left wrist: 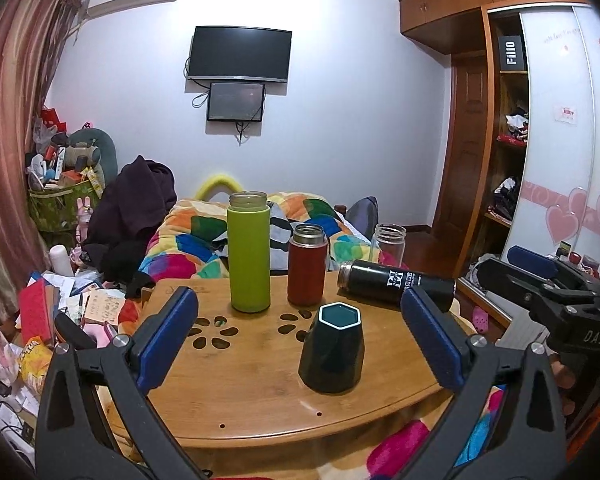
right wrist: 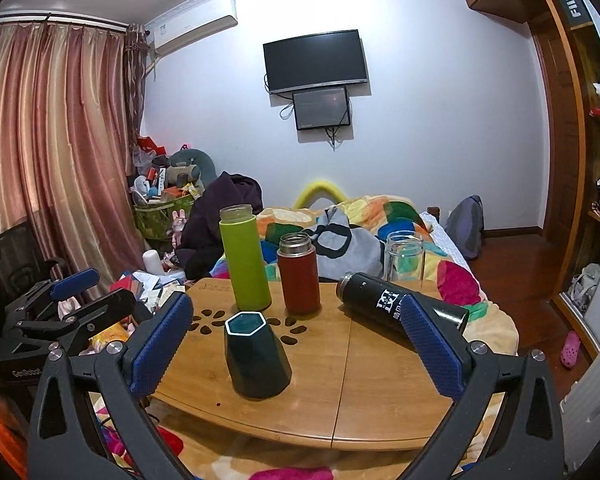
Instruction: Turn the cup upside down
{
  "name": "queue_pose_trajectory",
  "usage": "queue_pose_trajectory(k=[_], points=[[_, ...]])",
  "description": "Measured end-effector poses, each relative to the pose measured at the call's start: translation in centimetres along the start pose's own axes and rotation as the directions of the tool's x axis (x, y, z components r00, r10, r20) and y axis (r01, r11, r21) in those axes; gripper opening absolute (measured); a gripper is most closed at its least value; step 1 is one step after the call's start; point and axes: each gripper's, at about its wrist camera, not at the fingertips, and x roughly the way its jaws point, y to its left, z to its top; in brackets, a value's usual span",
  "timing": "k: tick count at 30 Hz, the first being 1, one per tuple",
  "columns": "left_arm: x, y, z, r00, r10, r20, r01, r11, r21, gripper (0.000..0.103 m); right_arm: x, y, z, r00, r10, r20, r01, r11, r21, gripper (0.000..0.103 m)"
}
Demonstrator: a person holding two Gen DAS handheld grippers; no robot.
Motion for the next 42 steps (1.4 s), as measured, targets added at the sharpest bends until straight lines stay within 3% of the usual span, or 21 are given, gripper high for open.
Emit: queue_pose_trajectory(k=[42], points=[[-0.46,0.17,0.17,1.000,0.025,0.019,-0.025,1.000,0.010,0.103,-0.26,0.14,0.14,1.000,0.002,0.015,-0.001,1.000,-0.009,0.103]])
